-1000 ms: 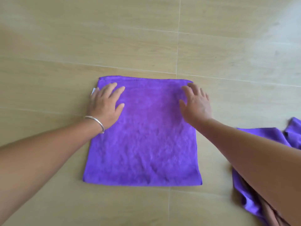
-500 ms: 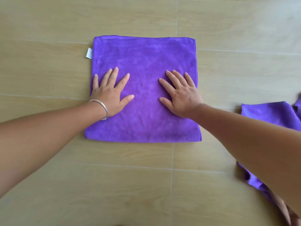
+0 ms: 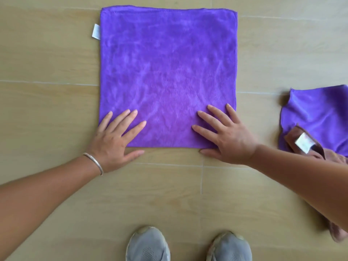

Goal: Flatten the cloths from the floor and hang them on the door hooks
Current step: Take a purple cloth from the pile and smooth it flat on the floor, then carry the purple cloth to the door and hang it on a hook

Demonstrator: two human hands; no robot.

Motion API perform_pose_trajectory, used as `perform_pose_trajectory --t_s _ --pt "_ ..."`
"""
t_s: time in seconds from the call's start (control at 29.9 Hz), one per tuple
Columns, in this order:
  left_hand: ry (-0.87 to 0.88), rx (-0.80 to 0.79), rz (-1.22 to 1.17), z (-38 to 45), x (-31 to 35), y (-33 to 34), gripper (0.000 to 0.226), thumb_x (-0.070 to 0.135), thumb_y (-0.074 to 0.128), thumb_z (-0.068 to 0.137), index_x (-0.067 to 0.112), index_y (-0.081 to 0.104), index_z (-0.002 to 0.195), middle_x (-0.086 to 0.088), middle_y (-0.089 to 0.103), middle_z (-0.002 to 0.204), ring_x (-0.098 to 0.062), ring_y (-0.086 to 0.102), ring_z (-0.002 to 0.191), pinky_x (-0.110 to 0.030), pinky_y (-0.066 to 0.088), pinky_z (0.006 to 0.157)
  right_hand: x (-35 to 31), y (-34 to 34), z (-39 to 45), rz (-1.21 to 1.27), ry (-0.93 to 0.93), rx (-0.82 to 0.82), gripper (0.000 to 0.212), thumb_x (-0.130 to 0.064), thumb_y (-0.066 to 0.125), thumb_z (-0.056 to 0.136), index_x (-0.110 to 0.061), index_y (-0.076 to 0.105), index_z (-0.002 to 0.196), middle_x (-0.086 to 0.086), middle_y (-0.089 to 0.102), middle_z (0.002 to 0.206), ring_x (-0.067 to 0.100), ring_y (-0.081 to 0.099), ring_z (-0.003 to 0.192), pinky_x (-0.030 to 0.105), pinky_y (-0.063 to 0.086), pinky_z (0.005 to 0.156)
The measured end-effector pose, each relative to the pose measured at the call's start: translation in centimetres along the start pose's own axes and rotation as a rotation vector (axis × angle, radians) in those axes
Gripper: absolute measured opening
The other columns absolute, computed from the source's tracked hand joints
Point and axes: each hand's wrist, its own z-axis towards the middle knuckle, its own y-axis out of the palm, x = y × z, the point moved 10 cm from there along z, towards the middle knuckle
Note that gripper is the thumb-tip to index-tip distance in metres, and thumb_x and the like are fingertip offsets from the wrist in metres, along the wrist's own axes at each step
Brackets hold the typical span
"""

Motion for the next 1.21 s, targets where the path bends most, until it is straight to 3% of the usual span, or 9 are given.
perform_pose_trajectory --t_s 0.1,0.27,0.37,0.47,0.64,0.84,0.97,1.07,1.21 --pt "-0.041 0.004 0.000 -2.1 -0.2 -0.6 0.061 0.052 0.043 0.090 0.018 0.048 0.140 -0.010 0.038 0.150 -0.025 0.039 0.137 -0.049 0.032 0.110 -0.1 -0.1 -0.5 -0.089 0.071 -0.098 0.058 -0.049 0.056 0.092 -0.026 0.044 0.144 0.012 0.036 0.152 0.041 0.034 0.137 0.065 0.031 0.103" --pt "-0.098 0.024 -0.064 -2.3 -0.7 -2.8 0.036 0.019 0.048 0.093 0.004 0.063 0.123 -0.014 0.058 0.132 -0.031 0.058 0.118 -0.044 0.049 0.091 -0.6 -0.5 -0.9 -0.194 0.150 -0.314 0.056 -0.031 0.037 0.099 -0.028 0.020 0.152 0.008 0.015 0.159 0.033 0.021 0.142 0.060 0.021 0.111" --pt "-0.169 -0.077 -0.067 -1.9 -1.6 -4.6 0.026 0.007 0.062 0.089 0.000 0.066 0.114 -0.017 0.062 0.125 -0.034 0.060 0.115 -0.046 0.047 0.093 0.2 -3.0 -0.9 -0.185 0.247 -0.373 0.051 -0.032 0.031 0.101 -0.027 0.020 0.150 0.005 0.017 0.158 0.028 0.017 0.144 0.057 0.015 0.114" --pt "-0.216 -0.138 -0.037 -1.4 -2.2 -9.0 0.020 0.010 0.059 0.091 0.002 0.067 0.108 -0.018 0.062 0.125 -0.032 0.059 0.117 -0.045 0.041 0.099 1.1 -7.9 -1.3 -0.159 0.334 -0.379 0.049 -0.035 0.027 0.102 -0.028 0.019 0.150 0.005 0.019 0.157 0.027 0.014 0.146 0.054 0.011 0.115" --pt "-0.247 -0.122 0.012 0.2 -3.4 -20.4 0.019 0.002 0.061 0.084 0.001 0.068 0.101 -0.019 0.063 0.122 -0.033 0.061 0.111 -0.044 0.040 0.099 2.0 -19.6 -1.0 -0.137 0.374 -0.285 0.043 -0.038 0.025 0.102 -0.027 0.029 0.144 0.006 0.028 0.153 0.026 0.019 0.144 0.053 0.013 0.115" --pt "-0.235 -0.092 0.086 2.5 -3.8 -36.8 0.013 0.003 0.055 0.082 0.009 0.065 0.087 -0.013 0.065 0.091 -0.031 0.061 0.092 -0.039 0.041 0.081 4.6 -34.7 -0.6 -0.163 0.444 -0.254 0.052 -0.030 0.040 0.096 -0.030 0.026 0.145 0.003 0.024 0.155 0.024 0.013 0.146 0.053 0.009 0.116" --pt "-0.265 -0.029 0.106 2.9 -4.2 -47.9 0.020 0.006 0.049 0.086 0.012 0.065 0.096 -0.007 0.066 0.104 -0.025 0.057 0.111 -0.036 0.033 0.096 5.3 -46.2 -1.1 -0.166 0.470 -0.217 0.055 -0.042 0.046 0.097 -0.032 0.024 0.147 0.000 0.022 0.156 0.021 0.011 0.147 0.052 0.007 0.116" --pt "-0.291 0.046 0.052 2.3 -4.2 -56.9 0.026 0.009 0.048 0.091 0.016 0.067 0.108 0.000 0.065 0.118 -0.018 0.044 0.132 -0.036 0.017 0.111 5.4 -55.6 -2.2 -0.117 0.515 -0.165 0.045 -0.041 0.028 0.102 -0.034 0.030 0.146 -0.001 0.023 0.157 0.018 0.012 0.147 0.051 0.008 0.116" --pt "-0.312 0.165 -0.066 0.9 -3.5 -69.9 0.021 0.016 0.052 0.094 0.020 0.070 0.105 0.004 0.067 0.112 -0.016 0.044 0.133 -0.039 0.014 0.114 5.0 -68.3 -4.5 -0.084 0.563 -0.092 0.040 -0.040 0.028 0.103 -0.037 0.037 0.141 -0.007 0.027 0.156 0.015 0.013 0.147 0.047 0.008 0.117"
